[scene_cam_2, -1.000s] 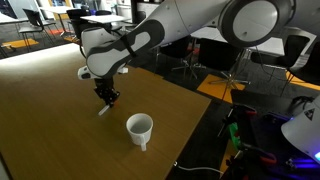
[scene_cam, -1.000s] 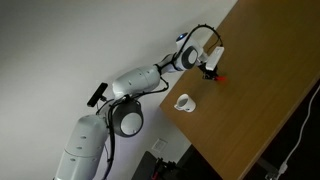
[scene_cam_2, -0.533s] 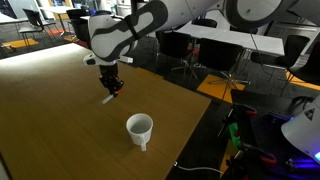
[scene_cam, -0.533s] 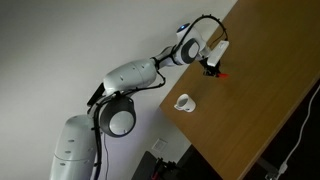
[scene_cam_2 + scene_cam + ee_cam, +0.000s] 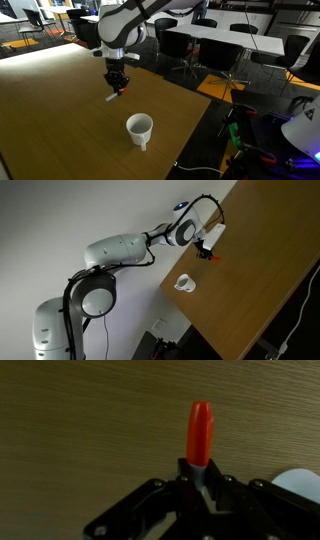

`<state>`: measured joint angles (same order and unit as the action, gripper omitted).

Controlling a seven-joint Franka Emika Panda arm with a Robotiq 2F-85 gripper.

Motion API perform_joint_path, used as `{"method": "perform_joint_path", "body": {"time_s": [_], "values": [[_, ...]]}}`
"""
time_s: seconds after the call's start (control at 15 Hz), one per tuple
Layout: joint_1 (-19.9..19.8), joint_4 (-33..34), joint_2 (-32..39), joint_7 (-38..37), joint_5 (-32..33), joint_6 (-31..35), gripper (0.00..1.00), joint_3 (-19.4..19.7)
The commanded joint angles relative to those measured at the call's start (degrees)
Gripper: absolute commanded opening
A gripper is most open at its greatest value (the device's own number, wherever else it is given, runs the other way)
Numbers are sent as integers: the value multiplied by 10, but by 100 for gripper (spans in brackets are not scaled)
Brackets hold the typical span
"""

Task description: Put the red pen in the white mug

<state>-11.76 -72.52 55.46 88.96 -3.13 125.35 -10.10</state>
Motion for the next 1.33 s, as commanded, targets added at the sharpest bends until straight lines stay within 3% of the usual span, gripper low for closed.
{"method": "perform_joint_path", "body": {"time_s": [0.0, 0.47, 0.93, 1.27], "values": [[-35, -134, -86, 54, -40, 47, 5, -24], [-89, -278, -171, 220, -134, 92, 5, -64], [-107, -329, -214, 381, -243, 40, 5, -69], [-101, -323, -222, 485, -272, -40, 5, -56]]}}
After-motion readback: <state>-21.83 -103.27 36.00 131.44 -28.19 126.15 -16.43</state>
